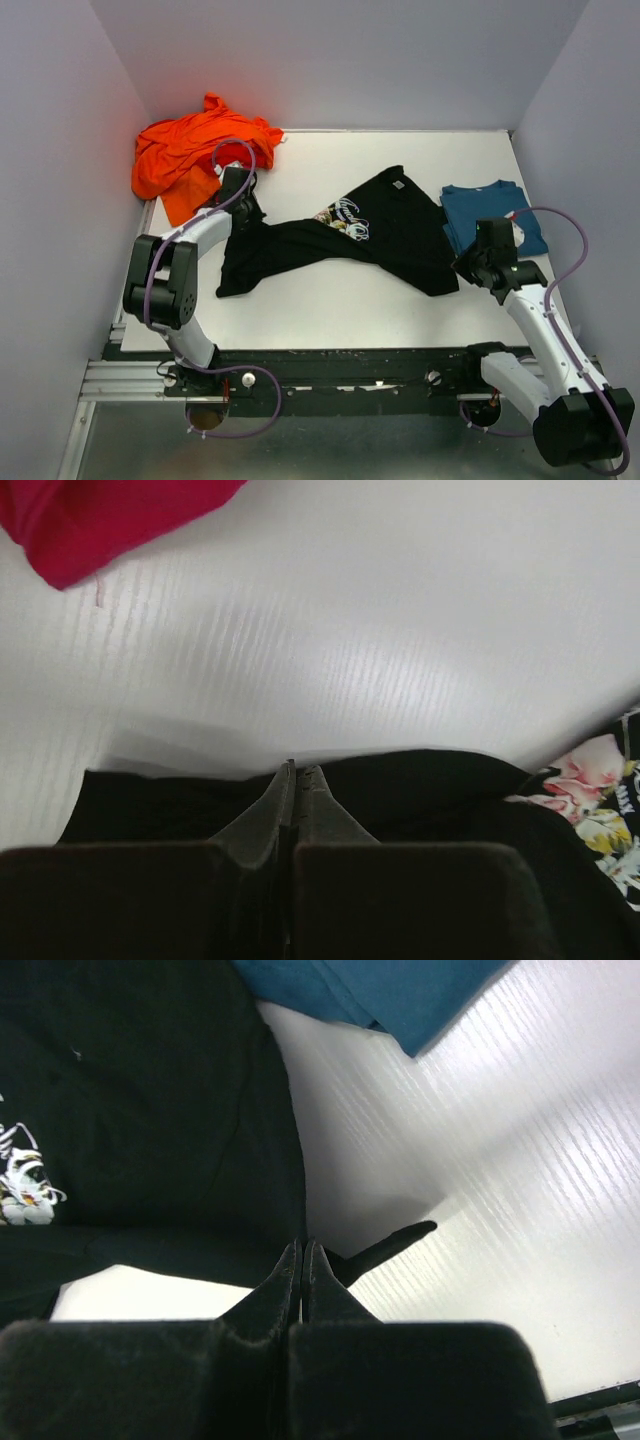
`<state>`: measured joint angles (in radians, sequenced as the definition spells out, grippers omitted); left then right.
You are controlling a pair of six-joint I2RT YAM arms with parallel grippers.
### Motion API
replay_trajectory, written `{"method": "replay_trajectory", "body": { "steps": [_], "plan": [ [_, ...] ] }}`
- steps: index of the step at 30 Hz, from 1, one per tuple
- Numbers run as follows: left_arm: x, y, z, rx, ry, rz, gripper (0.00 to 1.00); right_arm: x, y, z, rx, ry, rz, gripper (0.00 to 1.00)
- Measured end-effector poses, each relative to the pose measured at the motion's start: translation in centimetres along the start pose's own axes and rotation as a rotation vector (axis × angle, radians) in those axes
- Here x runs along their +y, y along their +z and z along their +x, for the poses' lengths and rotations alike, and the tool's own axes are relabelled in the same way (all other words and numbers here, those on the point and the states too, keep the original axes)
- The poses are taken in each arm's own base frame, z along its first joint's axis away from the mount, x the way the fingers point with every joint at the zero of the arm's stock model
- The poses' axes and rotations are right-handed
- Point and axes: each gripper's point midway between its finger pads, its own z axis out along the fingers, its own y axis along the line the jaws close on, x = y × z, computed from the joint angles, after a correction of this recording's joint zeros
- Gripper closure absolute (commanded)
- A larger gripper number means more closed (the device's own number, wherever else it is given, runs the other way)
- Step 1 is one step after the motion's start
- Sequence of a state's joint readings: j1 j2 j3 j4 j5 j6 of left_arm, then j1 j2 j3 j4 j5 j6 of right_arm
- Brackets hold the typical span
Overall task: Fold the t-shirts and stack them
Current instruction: Flatten out the tshirt
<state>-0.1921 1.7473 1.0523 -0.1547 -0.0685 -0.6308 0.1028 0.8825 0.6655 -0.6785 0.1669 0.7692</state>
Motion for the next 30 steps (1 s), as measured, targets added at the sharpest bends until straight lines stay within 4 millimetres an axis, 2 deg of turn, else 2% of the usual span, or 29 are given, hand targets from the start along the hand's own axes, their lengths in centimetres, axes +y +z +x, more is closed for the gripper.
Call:
{"method": "replay_trajectory", "body": {
  "steps": [5, 8, 12, 17, 20, 24, 27, 30],
  "plan": [
    [-1.0, -4.9, -3.3, -0.152, -0.010, 0.051, 1.00, 2.1, -0.4, -2.0, -0.011, 0.008, -0.028, 0.99],
    [-1.6, -7.8, -5.4, -0.259, -0.025, 0.092, 1.00, 4.7, -1.4, -4.2, -0.031, 0.021, -0.085, 0.99],
    [-2.5, -11.0, -7.6, -0.358, -0.056, 0.142, 1.00, 8.9, -3.9, -8.0, -0.085, 0.043, -0.190, 0.99],
    [-2.7, -15.1, -9.8, -0.466, -0.107, 0.166, 1.00, 12.3, -7.9, -12.1, -0.173, 0.059, -0.301, 0.99],
    [-2.3, -17.6, -10.7, -0.527, -0.140, 0.164, 1.00, 13.5, -10.1, -13.9, -0.218, 0.065, -0.344, 0.99],
    [-1.3, -21.1, -11.9, -0.618, -0.189, 0.149, 1.00, 14.2, -12.1, -15.4, -0.257, 0.071, -0.372, 0.99],
    [-0.6, -22.9, -12.5, -0.654, -0.208, 0.124, 1.00, 14.3, -13.5, -16.3, -0.280, 0.071, -0.383, 0.99],
    [-0.9, -25.0, -14.1, -0.685, -0.214, 0.110, 1.00, 15.0, -16.1, -17.6, -0.319, 0.056, -0.417, 0.99]
  ]
}}
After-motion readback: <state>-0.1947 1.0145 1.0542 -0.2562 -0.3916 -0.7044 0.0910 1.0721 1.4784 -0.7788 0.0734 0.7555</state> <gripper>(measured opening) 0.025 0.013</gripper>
